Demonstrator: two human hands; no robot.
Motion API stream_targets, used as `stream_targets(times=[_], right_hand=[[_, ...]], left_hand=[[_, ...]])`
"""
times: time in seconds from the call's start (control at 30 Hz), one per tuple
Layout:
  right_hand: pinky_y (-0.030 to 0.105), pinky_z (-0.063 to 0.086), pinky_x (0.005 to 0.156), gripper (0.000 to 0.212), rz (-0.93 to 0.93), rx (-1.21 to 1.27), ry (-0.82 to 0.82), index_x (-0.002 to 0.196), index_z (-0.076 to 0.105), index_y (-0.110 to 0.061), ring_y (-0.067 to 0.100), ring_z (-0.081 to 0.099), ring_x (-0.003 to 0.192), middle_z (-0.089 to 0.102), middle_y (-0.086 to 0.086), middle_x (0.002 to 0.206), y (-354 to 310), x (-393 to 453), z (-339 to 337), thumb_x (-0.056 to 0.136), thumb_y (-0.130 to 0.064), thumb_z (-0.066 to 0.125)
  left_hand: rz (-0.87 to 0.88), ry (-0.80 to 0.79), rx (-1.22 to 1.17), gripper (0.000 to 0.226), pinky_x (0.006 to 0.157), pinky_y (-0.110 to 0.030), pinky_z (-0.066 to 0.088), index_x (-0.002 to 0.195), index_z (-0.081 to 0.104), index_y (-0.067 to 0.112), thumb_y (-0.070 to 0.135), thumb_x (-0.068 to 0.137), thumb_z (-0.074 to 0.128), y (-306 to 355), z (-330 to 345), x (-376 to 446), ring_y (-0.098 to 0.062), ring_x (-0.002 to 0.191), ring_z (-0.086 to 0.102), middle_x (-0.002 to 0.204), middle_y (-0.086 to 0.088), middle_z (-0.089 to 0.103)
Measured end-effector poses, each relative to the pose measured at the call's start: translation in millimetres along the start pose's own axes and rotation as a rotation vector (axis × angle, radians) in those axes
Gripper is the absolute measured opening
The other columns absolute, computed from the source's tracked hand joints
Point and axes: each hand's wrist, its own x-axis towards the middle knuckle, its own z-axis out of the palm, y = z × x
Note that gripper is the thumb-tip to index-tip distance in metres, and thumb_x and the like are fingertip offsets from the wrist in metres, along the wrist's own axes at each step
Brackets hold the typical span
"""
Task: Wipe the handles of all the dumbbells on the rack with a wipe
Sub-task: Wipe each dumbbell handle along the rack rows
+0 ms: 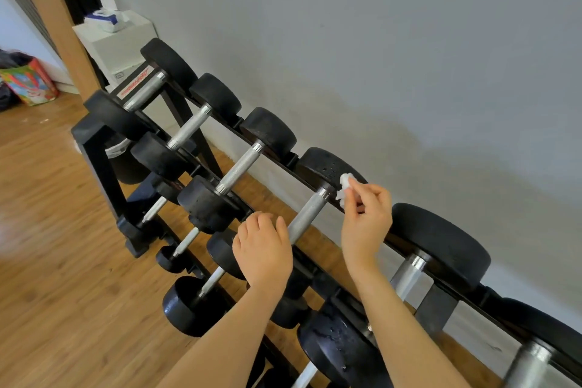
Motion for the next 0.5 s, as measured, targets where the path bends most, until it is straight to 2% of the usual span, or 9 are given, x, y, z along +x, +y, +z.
stream_targets(times=[0.1,0.23,0.37,0.5], right_hand=[[0.005,0.046,0.072,0.021,0.118,0.063,0.127,0.11,0.069,-0.009,0.008,0.057,0.085,0.051,0.0,0.103,1,14,-5,0.092,-0.013,0.06],[0.011,0.051,0.074,0.021,0.157,0.083,0.082,0.111,0.069,-0.01,0.015,0.062,0.087,0.053,-0.001,0.104,3,22,2,0.093,-0.014,0.059],[0.005,0.047,0.069,0.02,0.085,0.034,0.057,0.11,0.069,-0.008,0.012,0.061,0.08,0.054,0.001,0.101,-7,27,13,0.093,-0.013,0.059],[0.011,0.047,0.061,0.018,-0.09,-0.123,-0.058,0.105,0.071,-0.01,0.012,0.058,0.077,0.051,-0.004,0.092,-21,32,29,0.093,-0.017,0.06]], left_hand=[[0.009,0.026,0.025,0.035,0.101,-0.037,0.035,0.111,0.064,0.024,0.038,0.1,0.035,-4,3,-2,-0.017,0.116,0.048,0.119,0.007,0.059],[0.013,0.069,0.002,0.03,0.1,-0.039,0.035,0.106,0.067,0.024,0.036,0.099,0.04,-3,5,-4,-0.019,0.116,0.05,0.115,0.007,0.062],[0.019,0.095,-0.017,0.026,0.099,-0.041,0.037,0.102,0.067,0.023,0.034,0.098,0.043,-4,7,-4,-0.019,0.113,0.052,0.11,0.007,0.064],[0.021,0.114,-0.039,0.023,0.097,-0.041,0.038,0.098,0.066,0.024,0.033,0.097,0.045,-4,7,-5,-0.017,0.109,0.053,0.105,0.008,0.064]])
